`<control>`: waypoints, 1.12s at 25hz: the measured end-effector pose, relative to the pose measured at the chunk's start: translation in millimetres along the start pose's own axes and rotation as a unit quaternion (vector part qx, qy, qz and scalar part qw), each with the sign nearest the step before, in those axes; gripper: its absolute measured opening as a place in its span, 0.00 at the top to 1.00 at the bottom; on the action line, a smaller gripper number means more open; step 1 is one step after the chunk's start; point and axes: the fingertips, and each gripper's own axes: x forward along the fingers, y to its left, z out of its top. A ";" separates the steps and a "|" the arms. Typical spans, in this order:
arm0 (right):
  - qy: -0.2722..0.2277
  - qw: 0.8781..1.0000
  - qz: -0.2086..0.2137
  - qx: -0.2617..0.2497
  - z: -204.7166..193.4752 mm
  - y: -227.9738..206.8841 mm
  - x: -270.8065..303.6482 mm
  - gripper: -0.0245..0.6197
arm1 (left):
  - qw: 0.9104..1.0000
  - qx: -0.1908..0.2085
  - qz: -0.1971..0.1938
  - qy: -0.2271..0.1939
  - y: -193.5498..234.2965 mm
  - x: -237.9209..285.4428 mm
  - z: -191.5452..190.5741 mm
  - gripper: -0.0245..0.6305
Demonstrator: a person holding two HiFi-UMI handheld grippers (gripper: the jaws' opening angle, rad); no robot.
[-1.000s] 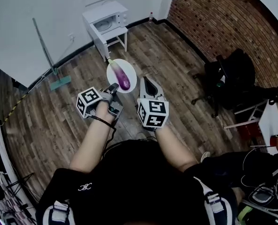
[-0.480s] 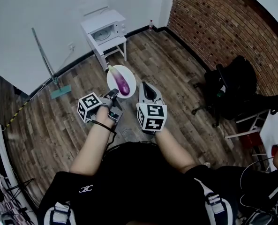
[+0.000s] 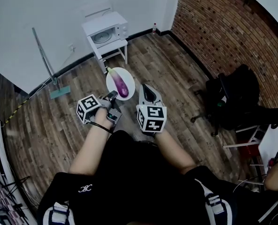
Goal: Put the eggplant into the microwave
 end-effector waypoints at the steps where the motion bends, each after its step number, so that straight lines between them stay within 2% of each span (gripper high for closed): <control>1: 0.001 1.000 0.000 0.001 -0.3 -2.6 4.1 0.94 | 1.000 0.001 0.002 0.001 0.6 3.9 2.1 0.94; 7: 0.007 1.000 -0.003 -0.002 -2.5 -14.9 38.9 0.94 | 1.000 -0.002 0.005 -0.001 4.5 35.7 29.7 0.94; 13: 0.014 1.000 0.001 -0.021 3.0 -31.4 94.9 0.94 | 1.000 -0.009 -0.002 0.010 0.4 92.7 62.2 0.94; 28: 0.028 1.000 0.009 -0.010 56.2 -75.1 297.5 0.94 | 1.000 -0.007 0.007 0.011 -34.1 233.5 195.5 0.94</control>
